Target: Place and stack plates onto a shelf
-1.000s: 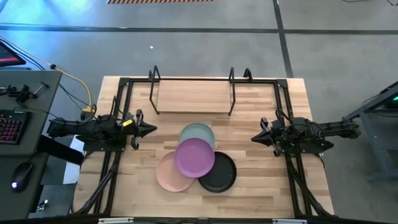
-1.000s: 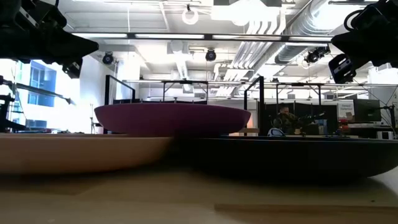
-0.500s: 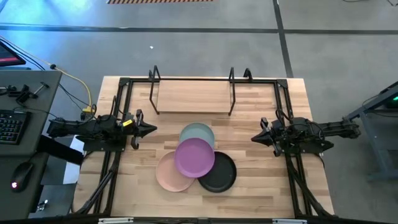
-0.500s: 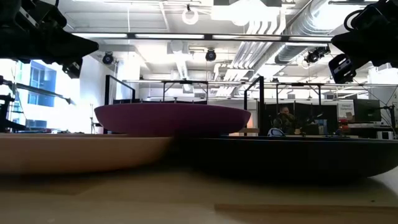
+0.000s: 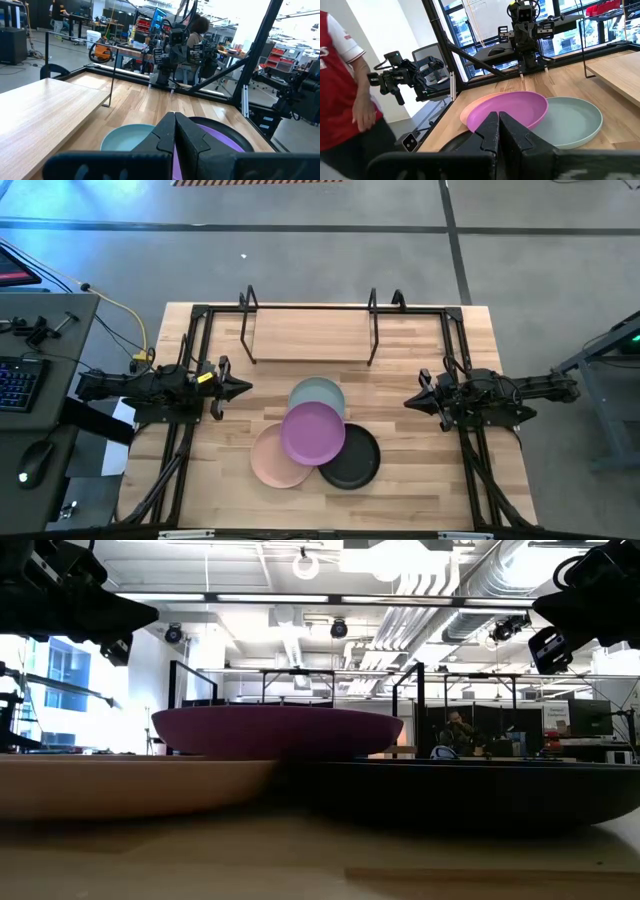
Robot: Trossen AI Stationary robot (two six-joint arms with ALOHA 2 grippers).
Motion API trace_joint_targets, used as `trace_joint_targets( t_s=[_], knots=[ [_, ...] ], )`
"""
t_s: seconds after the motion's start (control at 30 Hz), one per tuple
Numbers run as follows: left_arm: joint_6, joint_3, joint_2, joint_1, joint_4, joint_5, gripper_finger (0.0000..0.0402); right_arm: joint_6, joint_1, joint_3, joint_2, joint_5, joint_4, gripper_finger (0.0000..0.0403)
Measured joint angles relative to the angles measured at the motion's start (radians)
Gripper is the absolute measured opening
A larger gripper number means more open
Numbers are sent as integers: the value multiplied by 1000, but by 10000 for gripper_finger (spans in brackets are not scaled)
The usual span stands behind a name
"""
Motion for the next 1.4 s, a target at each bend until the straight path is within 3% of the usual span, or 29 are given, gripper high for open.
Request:
trace_joint_targets(
  t_s=[1.13,1.27,1.4],
  knots=[
    [0,0,0,0,0,0,0,0,0,0,0,2,3,0],
    [0,0,0,0,0,0,0,98,0,0,2,149,235,0],
    [0,0,0,0,0,0,0,243,0,0,11,495,611,0]
  ],
)
